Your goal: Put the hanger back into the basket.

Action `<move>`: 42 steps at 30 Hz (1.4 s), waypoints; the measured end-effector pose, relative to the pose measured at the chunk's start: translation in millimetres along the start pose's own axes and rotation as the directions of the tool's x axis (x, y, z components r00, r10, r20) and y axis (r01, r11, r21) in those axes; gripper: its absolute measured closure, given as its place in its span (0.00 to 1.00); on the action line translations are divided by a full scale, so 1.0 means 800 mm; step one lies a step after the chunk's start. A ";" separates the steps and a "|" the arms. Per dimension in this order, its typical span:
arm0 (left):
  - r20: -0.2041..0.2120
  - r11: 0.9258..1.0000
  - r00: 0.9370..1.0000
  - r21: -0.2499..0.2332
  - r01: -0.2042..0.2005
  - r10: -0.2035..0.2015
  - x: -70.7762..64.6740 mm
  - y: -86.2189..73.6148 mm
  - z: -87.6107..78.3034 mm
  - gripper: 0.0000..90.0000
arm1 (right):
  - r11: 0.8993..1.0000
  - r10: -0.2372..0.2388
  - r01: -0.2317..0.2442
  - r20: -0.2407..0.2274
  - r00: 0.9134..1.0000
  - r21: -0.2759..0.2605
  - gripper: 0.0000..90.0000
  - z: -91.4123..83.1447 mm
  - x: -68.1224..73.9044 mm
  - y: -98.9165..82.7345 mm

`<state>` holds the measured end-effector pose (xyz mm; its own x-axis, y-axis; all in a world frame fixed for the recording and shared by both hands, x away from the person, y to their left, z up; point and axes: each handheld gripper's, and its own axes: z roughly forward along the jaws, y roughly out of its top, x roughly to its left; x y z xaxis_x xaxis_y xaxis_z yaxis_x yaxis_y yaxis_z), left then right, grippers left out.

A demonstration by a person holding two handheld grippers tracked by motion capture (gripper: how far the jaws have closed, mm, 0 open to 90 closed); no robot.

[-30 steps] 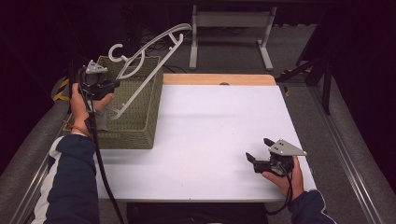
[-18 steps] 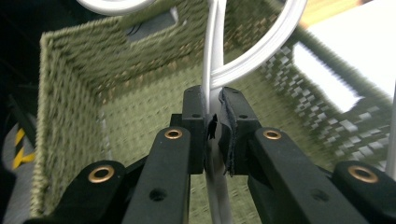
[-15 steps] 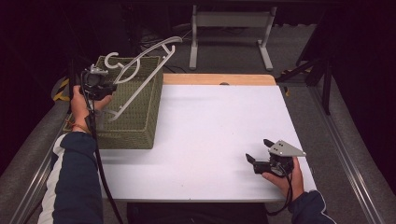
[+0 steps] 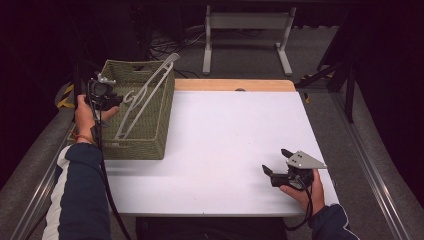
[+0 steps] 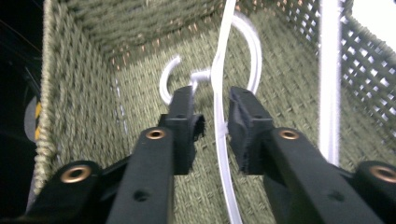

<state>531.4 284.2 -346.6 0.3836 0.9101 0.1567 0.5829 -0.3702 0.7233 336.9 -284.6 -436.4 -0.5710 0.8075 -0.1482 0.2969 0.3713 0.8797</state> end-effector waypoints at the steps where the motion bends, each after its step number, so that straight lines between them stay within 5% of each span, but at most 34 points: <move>1: -0.003 1.000 1.000 -0.016 -0.005 0.005 -0.003 0.001 -0.002 0.76 | 1.000 -0.003 0.003 0.000 1.000 -0.001 0.15 0.000 0.000 0.000; 4: 0.031 0.996 0.999 -0.087 -0.012 0.015 -0.013 0.003 -0.012 0.71 | 1.000 -0.005 0.005 -0.002 1.000 -0.003 0.15 -0.001 0.000 0.000; 6: 0.016 0.995 1.000 -0.102 -0.020 0.022 -0.018 0.005 -0.016 0.66 | 1.000 -0.006 0.006 -0.001 1.000 -0.003 0.15 -0.001 0.000 0.000; 9: 0.033 0.990 0.999 -0.141 -0.019 0.024 -0.025 0.006 -0.022 0.50 | 1.000 -0.007 0.007 -0.001 1.000 -0.003 0.15 -0.001 0.001 0.000; 13: 0.079 0.974 0.996 -0.225 -0.010 0.029 -0.042 0.004 -0.037 0.34 | 1.000 -0.016 0.016 -0.002 1.000 -0.003 0.15 -0.001 0.003 0.002; 16: 0.121 0.957 0.991 -0.288 -0.022 0.059 -0.057 -0.001 -0.048 0.23 | 1.000 -0.020 0.020 0.000 1.000 -0.006 0.15 -0.001 0.005 0.003; 17: 0.121 0.957 0.991 -0.288 -0.022 0.059 -0.057 -0.001 -0.048 0.20 | 1.000 -0.020 0.020 0.000 1.000 -0.006 0.15 -0.001 0.005 0.003; 21: 0.166 0.931 0.982 -0.363 -0.025 0.091 -0.075 -0.010 -0.062 0.16 | 1.000 -0.022 0.022 0.001 1.000 -0.005 0.15 0.000 0.005 0.004; 22: 0.184 0.919 0.978 -0.393 -0.019 0.099 -0.081 -0.014 -0.067 0.14 | 1.000 -0.023 0.023 0.001 1.000 -0.005 0.15 0.001 0.007 0.004; 23: 0.184 0.919 0.978 -0.393 -0.019 0.099 -0.081 -0.014 -0.067 0.13 | 1.000 -0.023 0.023 0.001 1.000 -0.005 0.15 0.001 0.007 0.004; 28: 0.197 0.893 0.974 -0.449 -0.015 0.116 -0.101 -0.029 -0.078 0.11 | 1.000 -0.028 0.028 0.002 1.000 -0.009 0.15 0.002 0.009 0.005; 29: 0.230 0.888 0.966 -0.460 0.001 0.119 -0.105 -0.032 -0.081 0.11 | 1.000 -0.029 0.029 0.002 1.000 -0.009 0.15 0.002 0.009 0.006; 32: 0.243 0.869 0.959 -0.494 -0.004 0.143 -0.117 -0.038 -0.088 0.11 | 0.999 -0.031 0.031 0.000 1.000 -0.010 0.15 0.002 0.011 0.006; 36: 0.243 0.856 0.955 -0.516 -0.019 0.168 -0.129 -0.042 -0.093 0.11 | 0.999 -0.033 0.032 -0.002 0.999 -0.008 0.15 0.003 0.012 0.006; 42: 0.274 0.834 0.937 -0.551 -0.031 0.216 -0.151 -0.053 -0.103 0.11 | 0.999 -0.039 0.039 -0.007 0.999 -0.007 0.15 0.004 0.015 0.007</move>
<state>401.2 205.2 -340.4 0.6820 0.7216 0.1189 0.0793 -0.2346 0.9689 334.1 -271.4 -435.2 -0.5871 0.7893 -0.1795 0.2691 0.3995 0.8763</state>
